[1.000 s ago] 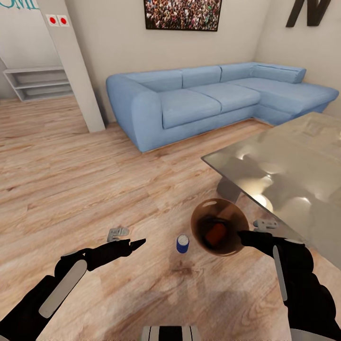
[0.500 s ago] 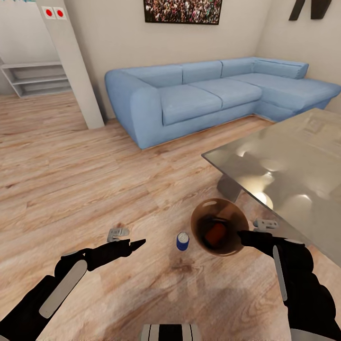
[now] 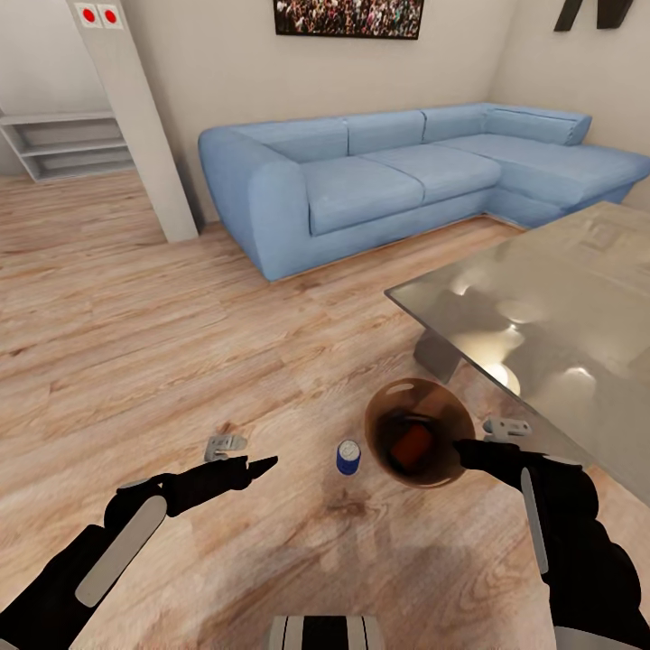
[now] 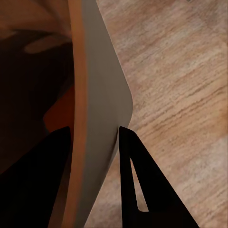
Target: Put the three can of soda from the living room inside the tash can in the kitchen.
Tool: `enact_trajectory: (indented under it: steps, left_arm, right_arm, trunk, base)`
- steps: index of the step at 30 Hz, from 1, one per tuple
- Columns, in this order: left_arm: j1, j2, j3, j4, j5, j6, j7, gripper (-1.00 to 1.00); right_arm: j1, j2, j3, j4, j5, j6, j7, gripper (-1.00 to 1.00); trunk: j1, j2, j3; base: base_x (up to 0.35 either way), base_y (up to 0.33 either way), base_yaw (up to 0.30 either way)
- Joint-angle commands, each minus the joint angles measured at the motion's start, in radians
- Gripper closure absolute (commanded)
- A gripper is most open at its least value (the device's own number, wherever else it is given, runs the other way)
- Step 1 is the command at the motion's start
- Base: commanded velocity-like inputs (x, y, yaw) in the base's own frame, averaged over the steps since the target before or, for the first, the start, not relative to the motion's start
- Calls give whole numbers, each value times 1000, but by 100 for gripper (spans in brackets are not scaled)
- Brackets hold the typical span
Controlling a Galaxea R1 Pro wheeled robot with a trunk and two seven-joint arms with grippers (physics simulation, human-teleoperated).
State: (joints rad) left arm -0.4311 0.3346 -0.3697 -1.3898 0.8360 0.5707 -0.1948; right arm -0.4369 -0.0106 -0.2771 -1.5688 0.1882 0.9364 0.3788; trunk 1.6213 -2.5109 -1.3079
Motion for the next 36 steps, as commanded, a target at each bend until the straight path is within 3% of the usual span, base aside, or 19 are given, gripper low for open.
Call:
enact_trajectory:
  steps: [1, 25, 36]
  left_arm:
    - [0, 0, 0, 0, 0, 0, 0, -100]
    - [0, 0, 0, 0, 0, 0, 0, -100]
    - [0, 0, 0, 0, 0, 0, 0, -100]
  right_arm:
    - [0, 0, 1, 0, -19, 3, 2, 100]
    - [0, 0, -15, 0, -19, 2, 2, 100]
    - [0, 2, -14, 0, -20, 1, 2, 100]
  trunk:
    - [0, 0, 0]
    - [0, 0, -30]
    - [0, 0, -37]
  base:
    - [0, 0, -59]
    - [0, 0, -137]
    - [0, 0, -19]
